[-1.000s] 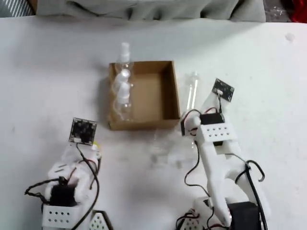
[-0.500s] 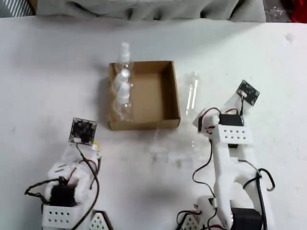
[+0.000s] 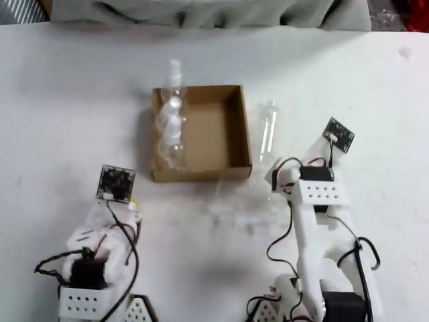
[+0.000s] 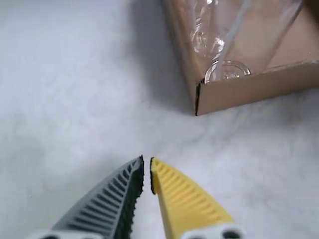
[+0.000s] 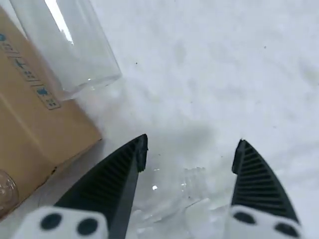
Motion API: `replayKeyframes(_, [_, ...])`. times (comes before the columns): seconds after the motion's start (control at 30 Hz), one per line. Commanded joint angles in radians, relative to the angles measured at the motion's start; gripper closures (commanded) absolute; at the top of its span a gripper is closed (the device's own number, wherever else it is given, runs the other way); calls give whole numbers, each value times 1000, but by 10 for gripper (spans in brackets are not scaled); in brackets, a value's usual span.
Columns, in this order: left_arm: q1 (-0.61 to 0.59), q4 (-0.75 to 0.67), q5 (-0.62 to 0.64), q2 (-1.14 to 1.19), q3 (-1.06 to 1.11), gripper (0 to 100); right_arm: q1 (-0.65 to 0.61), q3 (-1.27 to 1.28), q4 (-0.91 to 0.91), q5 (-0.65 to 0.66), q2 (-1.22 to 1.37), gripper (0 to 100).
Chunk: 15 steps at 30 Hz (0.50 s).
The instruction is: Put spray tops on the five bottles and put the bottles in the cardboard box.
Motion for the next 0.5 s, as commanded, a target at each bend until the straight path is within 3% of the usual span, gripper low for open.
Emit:
replayKeyframes(0.0, [-8,6,-9,-16,-5,980,-4,-12,-22,14,-35,752])
replayKeyframes(0.1, [-8,6,-9,-16,-5,980,19,-29,-10,181,-56,752])
replayKeyframes(0.3, [-8,6,-9,-16,-5,980,56,-127,166,707,-139,752])
replayKeyframes(0.47, [-8,6,-9,-16,-5,980,16,-209,278,1119,-131,752])
